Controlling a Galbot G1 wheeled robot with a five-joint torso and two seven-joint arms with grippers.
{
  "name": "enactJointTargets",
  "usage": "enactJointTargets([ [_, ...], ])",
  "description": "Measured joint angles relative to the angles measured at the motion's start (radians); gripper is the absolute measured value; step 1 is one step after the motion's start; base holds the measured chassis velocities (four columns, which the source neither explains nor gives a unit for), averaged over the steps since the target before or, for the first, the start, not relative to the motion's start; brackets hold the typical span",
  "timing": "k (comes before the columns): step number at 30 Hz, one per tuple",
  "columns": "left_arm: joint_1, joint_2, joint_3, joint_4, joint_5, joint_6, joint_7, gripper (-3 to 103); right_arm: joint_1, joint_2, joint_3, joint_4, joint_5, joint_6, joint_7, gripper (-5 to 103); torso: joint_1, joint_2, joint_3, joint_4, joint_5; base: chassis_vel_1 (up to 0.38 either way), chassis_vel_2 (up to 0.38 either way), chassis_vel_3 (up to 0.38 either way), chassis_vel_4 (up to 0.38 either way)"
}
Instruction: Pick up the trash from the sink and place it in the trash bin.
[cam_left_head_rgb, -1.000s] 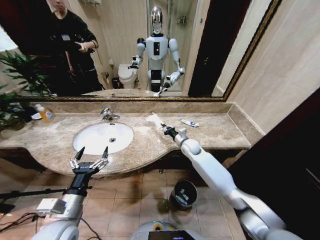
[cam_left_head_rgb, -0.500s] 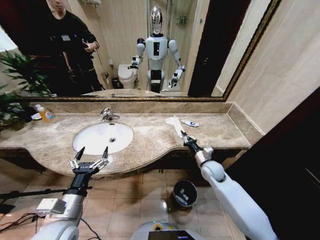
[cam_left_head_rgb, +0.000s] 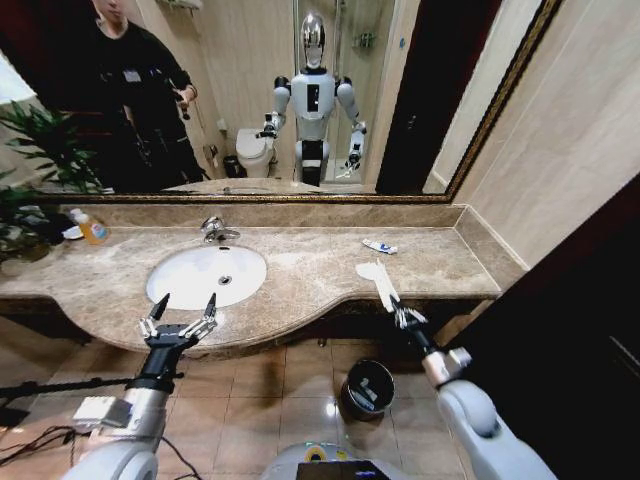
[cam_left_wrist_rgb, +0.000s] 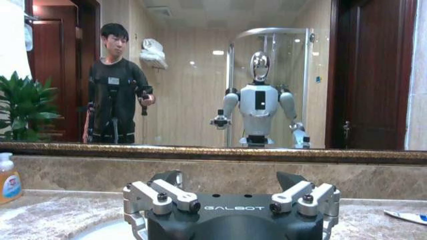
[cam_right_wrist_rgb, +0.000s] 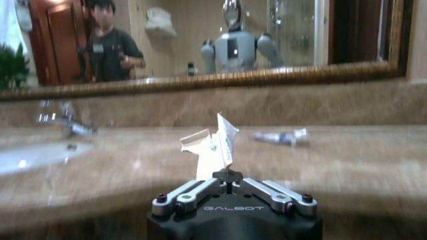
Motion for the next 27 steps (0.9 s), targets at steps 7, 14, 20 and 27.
enactJointTargets([
  [7,0.000,0.000,0.000,0.000,0.000,0.000,0.000,100,-0.093,0.046,-0.005,-0.108,-0.076,0.078,-0.034,0,0.000,0.000,0.000,0.0000,-0.0001,0.000,0.000,0.000,0.000],
  [14,0.000,0.000,0.000,0.000,0.000,0.000,0.000,100,-0.042,0.074,-0.036,-0.261,-0.119,0.070,-0.055,0,0.000,0.000,0.000,0.0000,-0.0002,0.000,0.000,0.000,0.000],
  [20,0.000,0.000,0.000,0.000,0.000,0.000,0.000,100,0.047,0.118,-0.076,-0.421,-0.174,0.068,-0.064,0,0.000,0.000,0.000,0.0001,0.0000,0.000,0.000,0.000,0.000],
  [27,0.000,0.000,0.000,0.000,0.000,0.000,0.000,100,0.148,0.146,-0.141,-0.601,-0.226,0.065,-0.040,0,0.000,0.000,0.000,0.0001,-0.0003,0.000,0.000,0.000,0.000],
])
